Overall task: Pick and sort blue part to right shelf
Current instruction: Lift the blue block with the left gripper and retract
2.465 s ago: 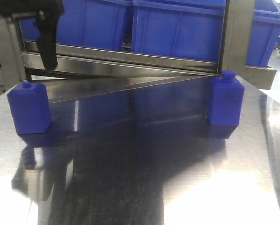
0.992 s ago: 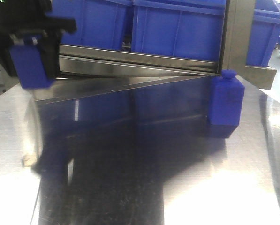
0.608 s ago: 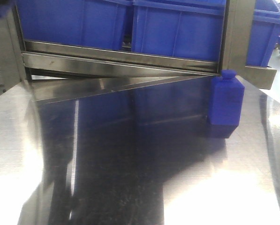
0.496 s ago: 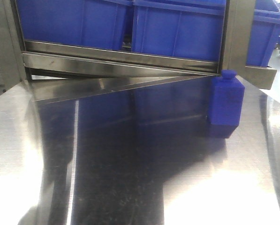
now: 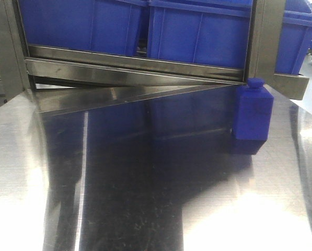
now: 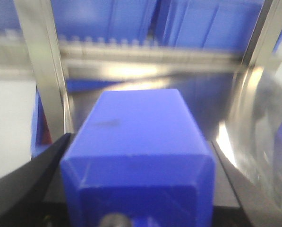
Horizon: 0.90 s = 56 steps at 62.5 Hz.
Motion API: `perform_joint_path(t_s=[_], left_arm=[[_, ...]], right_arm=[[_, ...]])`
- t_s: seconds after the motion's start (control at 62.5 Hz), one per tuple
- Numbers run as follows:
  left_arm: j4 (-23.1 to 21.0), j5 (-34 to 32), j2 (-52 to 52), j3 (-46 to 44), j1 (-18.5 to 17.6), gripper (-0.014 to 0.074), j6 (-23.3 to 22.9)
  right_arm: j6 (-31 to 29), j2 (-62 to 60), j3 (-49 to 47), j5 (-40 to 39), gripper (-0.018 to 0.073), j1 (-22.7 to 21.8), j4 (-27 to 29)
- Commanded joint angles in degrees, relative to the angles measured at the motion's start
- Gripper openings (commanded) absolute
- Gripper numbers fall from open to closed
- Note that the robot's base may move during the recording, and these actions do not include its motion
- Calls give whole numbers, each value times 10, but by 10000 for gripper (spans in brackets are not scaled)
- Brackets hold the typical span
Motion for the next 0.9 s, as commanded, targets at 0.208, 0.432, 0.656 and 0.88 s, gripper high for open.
perform_joint_path(t_s=[0.208, 0.432, 0.656, 0.88], left_arm=[[14, -81, -40, 17, -4, 321, -1], [31, -95, -40, 17, -4, 321, -1], [31, -95, -40, 17, -4, 321, -1], [31, -95, -40, 17, -4, 321, -1]], right_arm=[[-3, 142, -267, 102, 92, 15, 28], [-3, 321, -425, 201, 527, 88, 83], [-3, 458, -507, 285, 606, 140, 89], [34, 649, -663, 498, 606, 154, 92]])
